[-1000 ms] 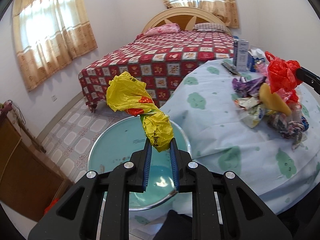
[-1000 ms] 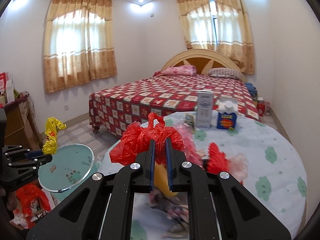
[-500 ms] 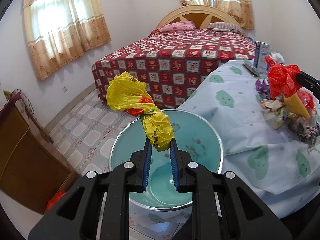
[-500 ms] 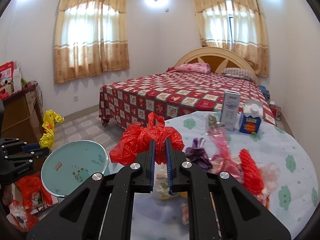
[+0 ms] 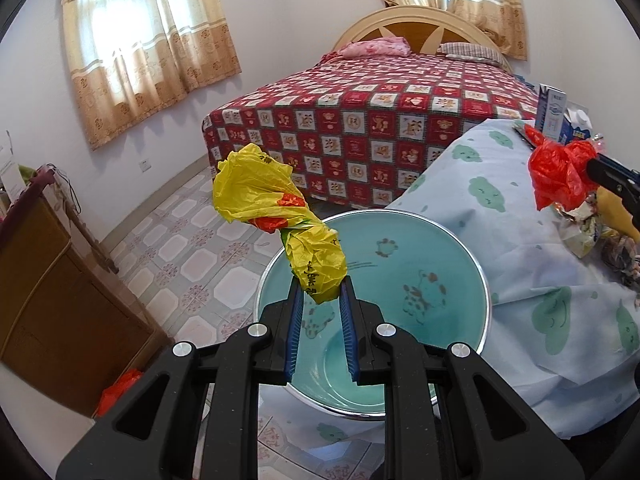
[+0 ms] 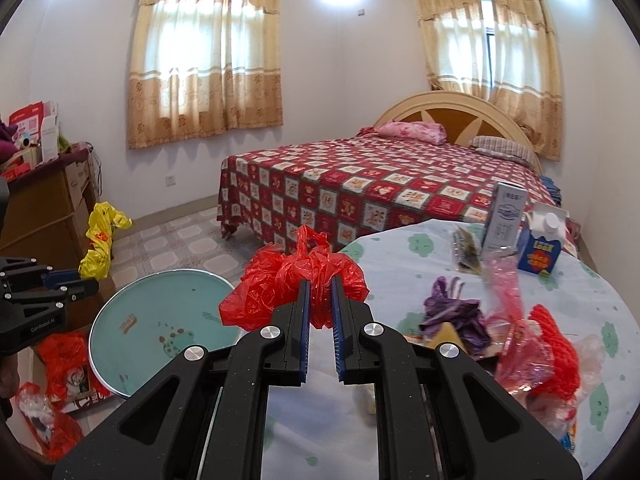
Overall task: Collect trash
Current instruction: 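Carry the yellow bag over the teal bucket and open the left gripper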
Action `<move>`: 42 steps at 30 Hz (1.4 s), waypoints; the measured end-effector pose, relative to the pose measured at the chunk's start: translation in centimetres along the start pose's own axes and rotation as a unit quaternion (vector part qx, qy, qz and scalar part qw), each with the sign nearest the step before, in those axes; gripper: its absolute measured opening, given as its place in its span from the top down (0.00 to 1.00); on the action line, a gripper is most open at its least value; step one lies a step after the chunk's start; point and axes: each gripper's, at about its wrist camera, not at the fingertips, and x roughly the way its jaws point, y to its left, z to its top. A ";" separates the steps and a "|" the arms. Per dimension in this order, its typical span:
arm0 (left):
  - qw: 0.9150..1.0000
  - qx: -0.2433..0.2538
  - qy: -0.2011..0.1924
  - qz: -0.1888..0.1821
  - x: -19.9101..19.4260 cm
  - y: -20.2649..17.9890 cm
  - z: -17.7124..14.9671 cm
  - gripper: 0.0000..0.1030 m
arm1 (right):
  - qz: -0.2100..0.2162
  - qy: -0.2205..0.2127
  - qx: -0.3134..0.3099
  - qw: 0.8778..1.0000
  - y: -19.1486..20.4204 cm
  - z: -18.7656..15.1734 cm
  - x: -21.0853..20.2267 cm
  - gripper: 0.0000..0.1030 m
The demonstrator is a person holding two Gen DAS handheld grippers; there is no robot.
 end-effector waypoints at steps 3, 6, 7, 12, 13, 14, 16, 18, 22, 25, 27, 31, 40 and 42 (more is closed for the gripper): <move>1.000 -0.003 0.001 0.003 0.1 0.4 0.0 0.82 | 0.005 0.003 -0.006 1.000 0.7 0.1 0.5 0.90; 1.000 -0.005 0.002 0.007 0.2 0.8 -0.2 0.82 | 0.010 0.006 -0.012 1.000 1.5 0.2 1.1 0.90; 1.000 -0.006 0.003 0.008 0.3 0.9 -0.2 0.82 | 0.011 0.007 -0.014 1.000 1.7 0.2 1.3 0.90; 1.000 -0.005 0.002 0.016 0.3 1.3 -0.3 0.82 | 0.020 0.013 -0.021 1.000 2.3 0.3 2.4 0.90; 1.000 -0.005 0.002 0.018 0.3 1.3 -0.3 0.82 | 0.021 0.014 -0.021 0.999 2.4 0.3 2.6 0.90; 1.000 -0.005 0.002 0.018 0.3 1.5 -0.4 0.82 | 0.022 0.015 -0.023 0.999 2.5 0.3 2.7 0.90; 1.000 -0.007 0.004 0.019 0.5 1.7 -0.5 0.82 | 0.026 0.017 -0.027 0.999 3.0 0.3 3.1 0.90; 1.000 -0.008 0.006 0.020 0.6 1.9 -0.6 0.82 | 0.031 0.020 -0.031 0.999 3.3 0.2 3.4 0.90; 1.000 -0.009 0.008 0.019 0.7 2.0 -0.6 0.82 | 0.036 0.025 -0.037 0.998 3.9 0.0 3.9 0.89; 1.000 -0.008 0.008 0.015 0.7 1.9 -0.6 0.82 | 0.040 0.028 -0.040 0.998 4.3 -0.1 4.2 0.89; 1.000 -0.006 0.008 0.013 0.6 1.7 -0.7 0.82 | 0.041 0.030 -0.043 0.998 4.6 -0.2 4.2 0.89; 1.000 -0.003 0.008 0.008 0.6 1.5 -0.8 0.81 | 0.045 0.033 -0.047 0.997 5.0 -0.3 4.3 0.89; 1.000 0.019 0.002 -0.016 0.3 0.0 -1.2 0.74 | 0.073 0.055 -0.057 0.994 6.5 -0.8 5.2 0.66; 1.000 0.025 0.000 -0.016 0.2 -0.5 -1.3 0.59 | 0.075 0.059 -0.055 0.994 6.6 -1.0 5.2 0.61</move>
